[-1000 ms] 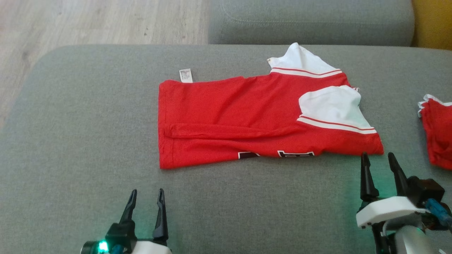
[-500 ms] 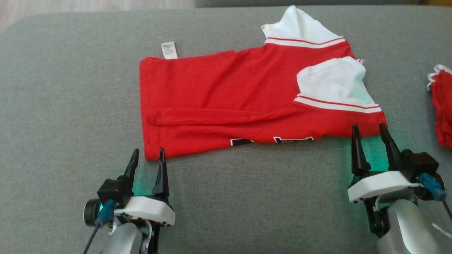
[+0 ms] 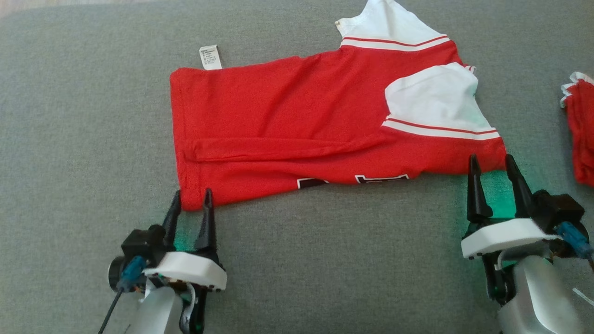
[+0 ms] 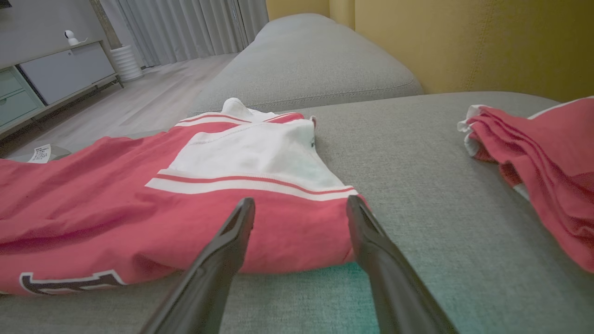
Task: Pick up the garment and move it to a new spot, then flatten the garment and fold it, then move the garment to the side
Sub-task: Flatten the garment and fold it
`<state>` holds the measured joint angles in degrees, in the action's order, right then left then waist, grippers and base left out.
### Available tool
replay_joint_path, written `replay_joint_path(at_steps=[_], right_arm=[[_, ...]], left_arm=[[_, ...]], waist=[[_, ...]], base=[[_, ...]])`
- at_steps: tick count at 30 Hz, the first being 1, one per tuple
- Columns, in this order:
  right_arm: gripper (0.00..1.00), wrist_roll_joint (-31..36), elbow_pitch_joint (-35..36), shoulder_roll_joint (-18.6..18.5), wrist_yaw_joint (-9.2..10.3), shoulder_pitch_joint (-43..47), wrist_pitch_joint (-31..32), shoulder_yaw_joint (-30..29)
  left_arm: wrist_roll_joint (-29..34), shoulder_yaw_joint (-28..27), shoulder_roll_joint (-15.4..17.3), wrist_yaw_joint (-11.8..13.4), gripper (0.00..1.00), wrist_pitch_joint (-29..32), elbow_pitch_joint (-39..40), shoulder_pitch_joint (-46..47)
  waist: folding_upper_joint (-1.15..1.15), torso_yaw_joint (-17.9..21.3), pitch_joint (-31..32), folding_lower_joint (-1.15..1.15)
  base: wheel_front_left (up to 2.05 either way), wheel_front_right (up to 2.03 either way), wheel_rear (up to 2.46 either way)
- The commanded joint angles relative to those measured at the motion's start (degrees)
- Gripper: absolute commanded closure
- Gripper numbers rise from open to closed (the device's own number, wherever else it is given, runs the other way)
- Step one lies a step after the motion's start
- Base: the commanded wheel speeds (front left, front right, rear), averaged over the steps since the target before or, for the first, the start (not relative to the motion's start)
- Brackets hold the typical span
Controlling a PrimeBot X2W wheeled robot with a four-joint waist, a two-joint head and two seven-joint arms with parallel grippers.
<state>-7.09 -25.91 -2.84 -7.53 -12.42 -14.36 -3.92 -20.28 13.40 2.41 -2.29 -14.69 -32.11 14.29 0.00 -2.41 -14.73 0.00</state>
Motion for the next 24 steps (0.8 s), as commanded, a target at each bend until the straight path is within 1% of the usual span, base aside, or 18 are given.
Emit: replay_joint_path(at_steps=[1,2,3,7,12,16,24], right_arm=[[0.0,-0.35,1.83,-0.6,0.04,-1.59,-0.63,1.3],[0.0,-0.38,1.74,-0.63,0.04,-1.68,-0.63,1.25],[0.0,-0.42,1.52,-0.65,0.04,-1.78,-0.63,1.12],[0.0,-0.49,0.06,-1.06,0.04,-2.58,-0.63,0.0],[0.0,-0.45,-2.84,-1.48,0.04,-3.97,-0.63,-3.93],[0.0,-0.04,-5.38,-1.68,0.04,-4.66,-0.63,-5.46],[0.0,-0.13,-10.49,-1.88,0.04,-7.01,-0.63,-5.51]], left_arm=[[0.36,-1.37,0.47,-0.39,0.54,-0.3,1.64,1.54],[0.5,-1.15,0.47,-0.64,0.74,-0.3,1.45,1.59],[0.42,-1.01,0.47,-0.86,1.0,-0.3,1.22,1.67],[0.86,-1.03,0.47,-1.19,1.0,-0.3,2.27,2.0],[0.57,-0.93,0.47,-0.93,1.0,-0.3,4.91,0.46],[-0.13,-0.31,0.47,-0.63,1.0,-0.3,5.48,-0.88],[-0.78,0.62,0.47,-0.25,1.0,-0.3,6.0,-1.81]], waist=[[0.0,-0.12,-0.08,0.0],[0.0,-0.18,-0.14,0.0],[0.0,-0.23,-0.18,0.0],[0.0,-0.56,-0.31,0.0],[0.0,-1.51,-0.12,0.0],[0.0,-2.19,-0.03,0.0],[0.0,-3.29,-0.33,0.0]], base=[[0.0,0.0,0.0],[0.0,0.0,0.0],[0.0,0.0,0.0],[0.0,0.0,0.0],[0.0,0.0,0.0],[0.0,0.0,0.0],[0.0,0.0,0.0]])
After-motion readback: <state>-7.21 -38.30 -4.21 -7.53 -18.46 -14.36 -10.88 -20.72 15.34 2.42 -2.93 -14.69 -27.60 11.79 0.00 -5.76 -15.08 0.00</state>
